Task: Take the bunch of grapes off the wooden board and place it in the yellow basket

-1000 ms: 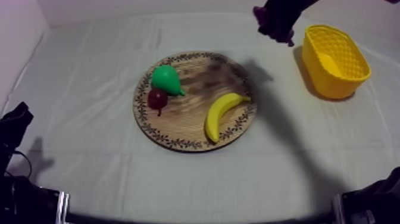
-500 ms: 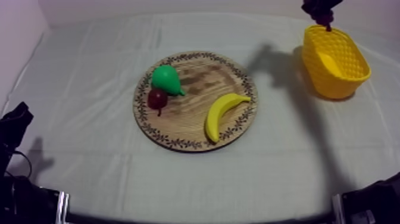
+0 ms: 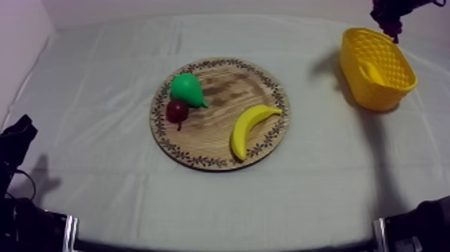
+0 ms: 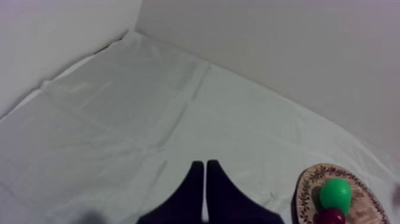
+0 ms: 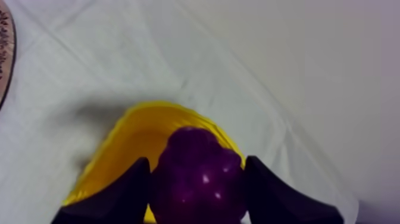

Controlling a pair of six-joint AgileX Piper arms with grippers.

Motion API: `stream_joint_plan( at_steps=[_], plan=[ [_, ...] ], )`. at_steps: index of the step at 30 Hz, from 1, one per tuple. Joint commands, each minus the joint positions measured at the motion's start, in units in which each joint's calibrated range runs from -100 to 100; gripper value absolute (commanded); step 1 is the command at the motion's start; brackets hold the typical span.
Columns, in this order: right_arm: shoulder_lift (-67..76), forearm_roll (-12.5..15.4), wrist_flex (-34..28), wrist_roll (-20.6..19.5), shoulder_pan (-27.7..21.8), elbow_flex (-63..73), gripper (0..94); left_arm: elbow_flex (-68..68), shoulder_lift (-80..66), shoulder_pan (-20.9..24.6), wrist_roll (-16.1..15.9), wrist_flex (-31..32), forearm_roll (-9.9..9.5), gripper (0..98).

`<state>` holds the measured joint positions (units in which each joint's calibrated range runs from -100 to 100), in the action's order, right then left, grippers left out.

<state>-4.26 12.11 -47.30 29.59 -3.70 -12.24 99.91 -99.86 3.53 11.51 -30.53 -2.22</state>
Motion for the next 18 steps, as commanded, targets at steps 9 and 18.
stream_joint_plan(
  at_steps=[9,18],
  plan=[
    [-8.3,1.6,7.5,-1.2,-0.8,1.1,39.7,0.0,0.0,0.0,0.0,0.0,0.0,0.1],
    [-11.9,4.9,12.8,0.4,-1.7,-3.4,39.3,0.0,0.0,0.0,0.0,0.0,0.0,0.1]
  ],
)
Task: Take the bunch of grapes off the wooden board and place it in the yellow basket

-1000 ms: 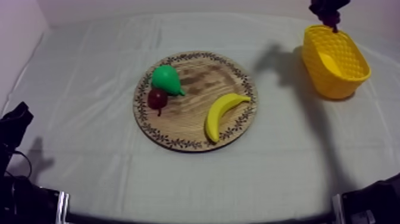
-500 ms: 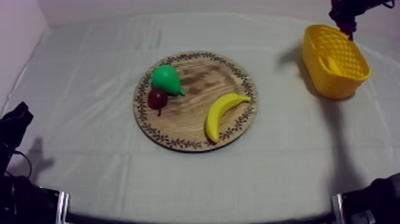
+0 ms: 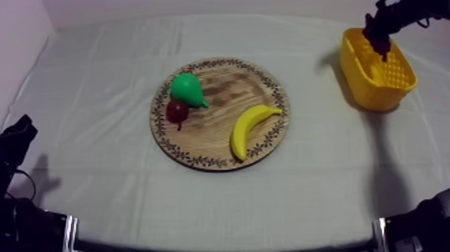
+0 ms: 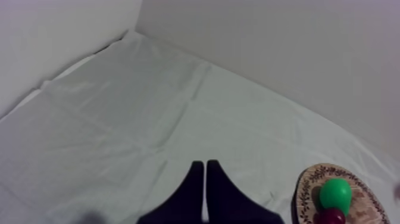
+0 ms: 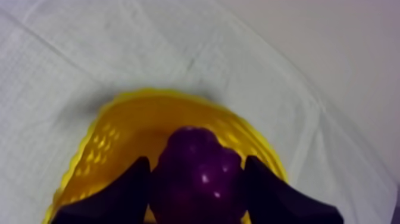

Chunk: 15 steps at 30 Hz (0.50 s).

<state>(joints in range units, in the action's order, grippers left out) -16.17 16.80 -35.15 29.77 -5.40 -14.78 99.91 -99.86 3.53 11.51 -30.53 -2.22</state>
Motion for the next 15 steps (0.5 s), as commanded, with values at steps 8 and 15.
stream_joint_plan(
  at_steps=[8,15],
  plan=[
    [-0.3,0.8,3.2,1.1,-0.1,-3.9,39.2,0.0,0.0,0.0,0.0,0.0,0.0,0.1],
    [0.3,0.8,3.4,1.0,-0.4,-4.8,46.2,0.0,0.0,0.0,0.0,0.0,0.0,0.1]
  ],
)
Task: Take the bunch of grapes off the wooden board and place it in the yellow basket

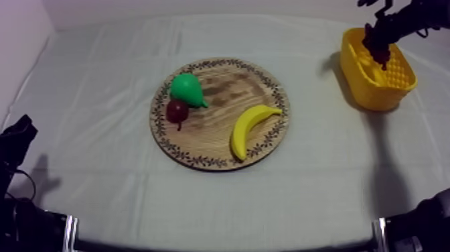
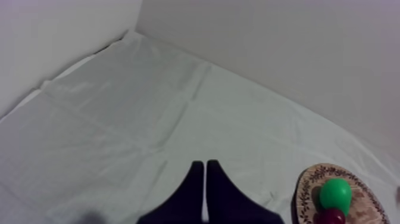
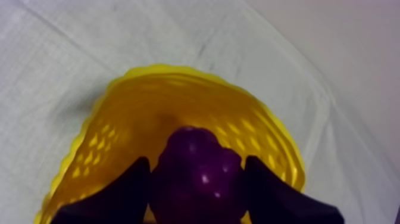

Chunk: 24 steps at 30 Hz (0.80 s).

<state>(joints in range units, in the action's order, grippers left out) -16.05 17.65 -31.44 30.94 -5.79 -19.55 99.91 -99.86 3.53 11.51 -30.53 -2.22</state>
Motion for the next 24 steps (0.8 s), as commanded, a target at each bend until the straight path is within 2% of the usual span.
stream_joint_plan(
  at_steps=[1,5,10,16,24],
  plan=[
    [0.3,0.0,-0.3,-0.2,-0.1,-0.1,50.4,0.0,0.0,0.0,0.0,0.0,0.0,0.1],
    [0.9,0.0,-0.3,0.0,-0.3,-1.0,64.5,0.0,0.0,0.0,0.0,0.0,0.0,0.1],
    [2.2,0.0,-0.1,0.1,-0.6,-2.2,71.3,0.0,0.0,0.0,0.0,0.0,0.0,0.1],
    [4.9,0.4,0.9,-0.1,-0.9,-4.6,70.9,0.0,0.0,0.0,0.0,0.0,0.0,0.1],
    [10.0,0.8,4.0,-2.2,-1.2,-9.7,64.1,0.0,0.0,0.0,0.0,0.0,0.0,0.1]
  ],
)
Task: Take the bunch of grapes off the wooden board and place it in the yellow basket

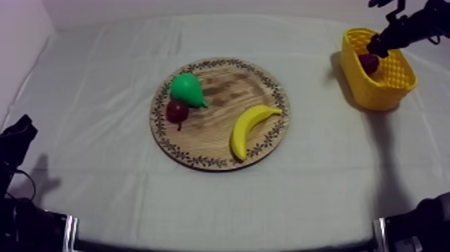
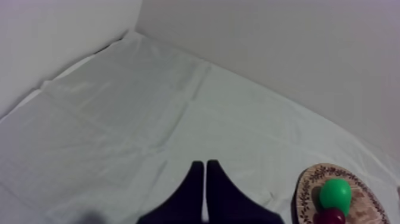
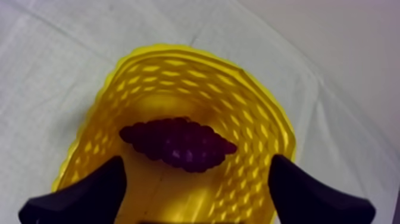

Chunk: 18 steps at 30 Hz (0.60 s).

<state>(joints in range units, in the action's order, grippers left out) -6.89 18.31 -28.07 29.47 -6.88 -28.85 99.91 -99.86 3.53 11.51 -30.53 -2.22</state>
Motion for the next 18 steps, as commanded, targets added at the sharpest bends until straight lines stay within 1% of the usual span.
stream_joint_plan(
  at_steps=[1,10,14,18],
  plan=[
    [1.6,0.2,0.8,-1.4,-0.2,-0.9,62.5,0.0,0.0,0.0,0.0,0.0,0.0,0.1],
    [9.3,0.2,2.1,-7.2,-0.8,-5.7,42.1,0.0,0.0,0.0,0.0,0.0,0.0,0.1],
    [13.8,0.3,2.5,-8.7,-1.0,-10.2,33.2,0.0,0.0,0.0,0.0,0.0,0.0,0.1],
    [18.7,0.4,4.0,-9.2,-0.7,-16.2,24.3,0.0,0.0,0.0,0.0,0.0,0.0,0.1]
  ],
)
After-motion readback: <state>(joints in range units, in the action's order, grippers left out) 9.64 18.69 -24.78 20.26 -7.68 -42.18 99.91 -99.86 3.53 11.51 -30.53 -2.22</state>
